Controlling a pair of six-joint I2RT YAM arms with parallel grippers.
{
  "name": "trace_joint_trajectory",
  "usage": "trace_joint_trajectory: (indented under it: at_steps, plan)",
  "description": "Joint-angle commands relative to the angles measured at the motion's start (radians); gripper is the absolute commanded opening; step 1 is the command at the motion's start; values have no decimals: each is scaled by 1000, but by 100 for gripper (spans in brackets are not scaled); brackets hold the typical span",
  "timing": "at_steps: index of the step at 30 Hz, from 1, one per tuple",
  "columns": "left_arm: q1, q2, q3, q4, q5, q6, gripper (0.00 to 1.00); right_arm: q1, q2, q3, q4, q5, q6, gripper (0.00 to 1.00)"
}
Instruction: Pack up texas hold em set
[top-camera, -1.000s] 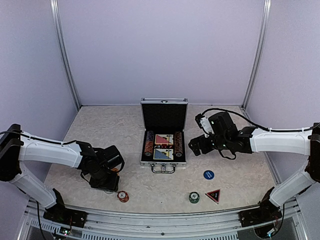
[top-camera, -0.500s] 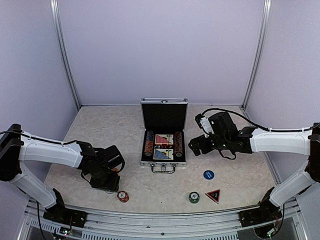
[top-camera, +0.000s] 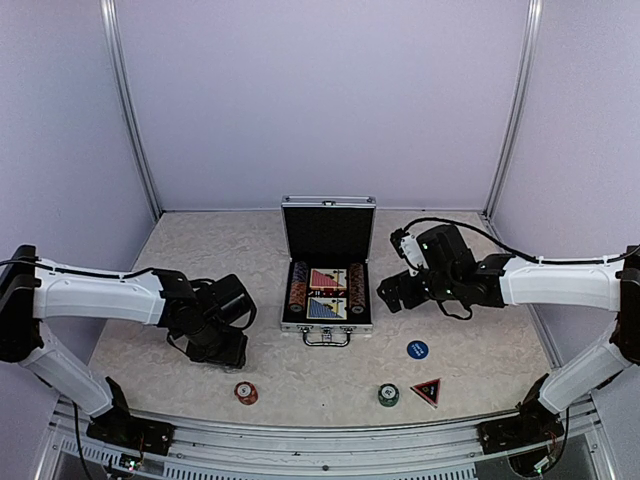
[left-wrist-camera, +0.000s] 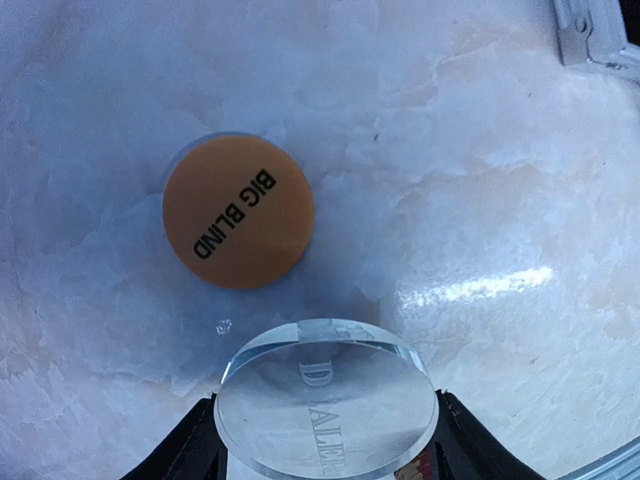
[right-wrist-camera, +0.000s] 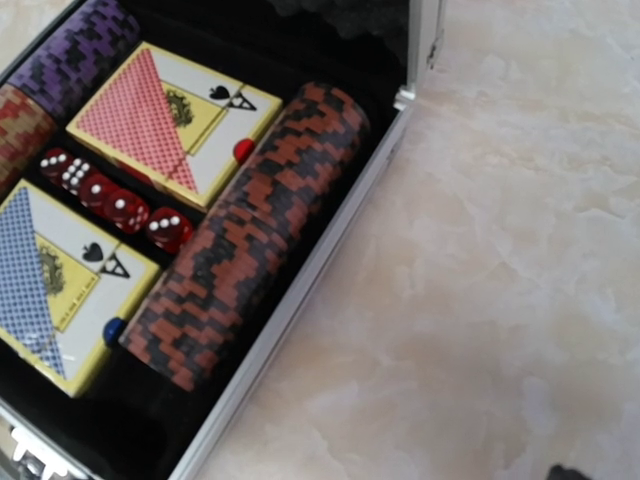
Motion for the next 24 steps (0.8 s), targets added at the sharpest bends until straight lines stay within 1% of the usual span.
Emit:
trace_joint_trajectory:
  at_steps: [1,24]
  plan:
    - [-7,11,61,-27,-48,30,39,-1,-24,-14,20,-4,6,97]
    - [17,137,252,-32,-74,124,38,-2,-47,-31,12,4,2,97]
